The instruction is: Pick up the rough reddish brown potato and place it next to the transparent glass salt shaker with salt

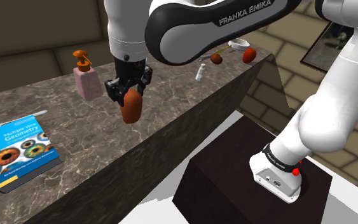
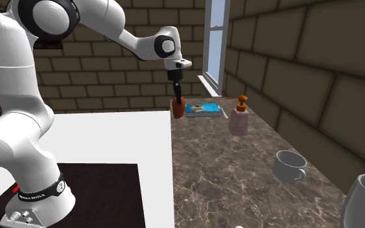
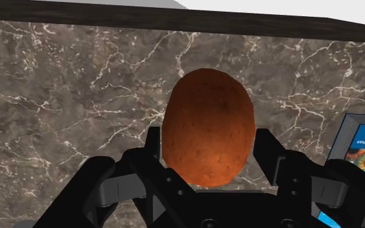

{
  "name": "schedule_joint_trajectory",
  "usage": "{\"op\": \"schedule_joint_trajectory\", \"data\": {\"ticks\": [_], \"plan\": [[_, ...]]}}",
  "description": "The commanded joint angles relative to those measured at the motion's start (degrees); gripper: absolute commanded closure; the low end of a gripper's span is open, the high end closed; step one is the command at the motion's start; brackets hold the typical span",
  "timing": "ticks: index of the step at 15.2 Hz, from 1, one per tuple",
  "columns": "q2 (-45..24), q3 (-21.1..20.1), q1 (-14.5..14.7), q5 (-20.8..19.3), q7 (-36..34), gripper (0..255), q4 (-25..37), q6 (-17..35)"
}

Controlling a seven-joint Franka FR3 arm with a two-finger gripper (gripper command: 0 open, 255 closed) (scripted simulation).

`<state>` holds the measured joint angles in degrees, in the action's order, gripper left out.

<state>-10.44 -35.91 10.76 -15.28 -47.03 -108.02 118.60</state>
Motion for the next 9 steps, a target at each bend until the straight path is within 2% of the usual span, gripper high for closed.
{"op": "schedule_joint_trajectory", "data": {"ticks": [1, 4, 9], "plan": [[0.45, -0.11, -0.07, 0.48, 0.48, 255, 1.11, -1.44], [0.96, -0.22, -0.13, 0.98, 0.94, 255, 2.17, -2.86], [9.22, 2.00, -5.16, 6.59, 9.67, 255, -6.75, 0.64]]}}
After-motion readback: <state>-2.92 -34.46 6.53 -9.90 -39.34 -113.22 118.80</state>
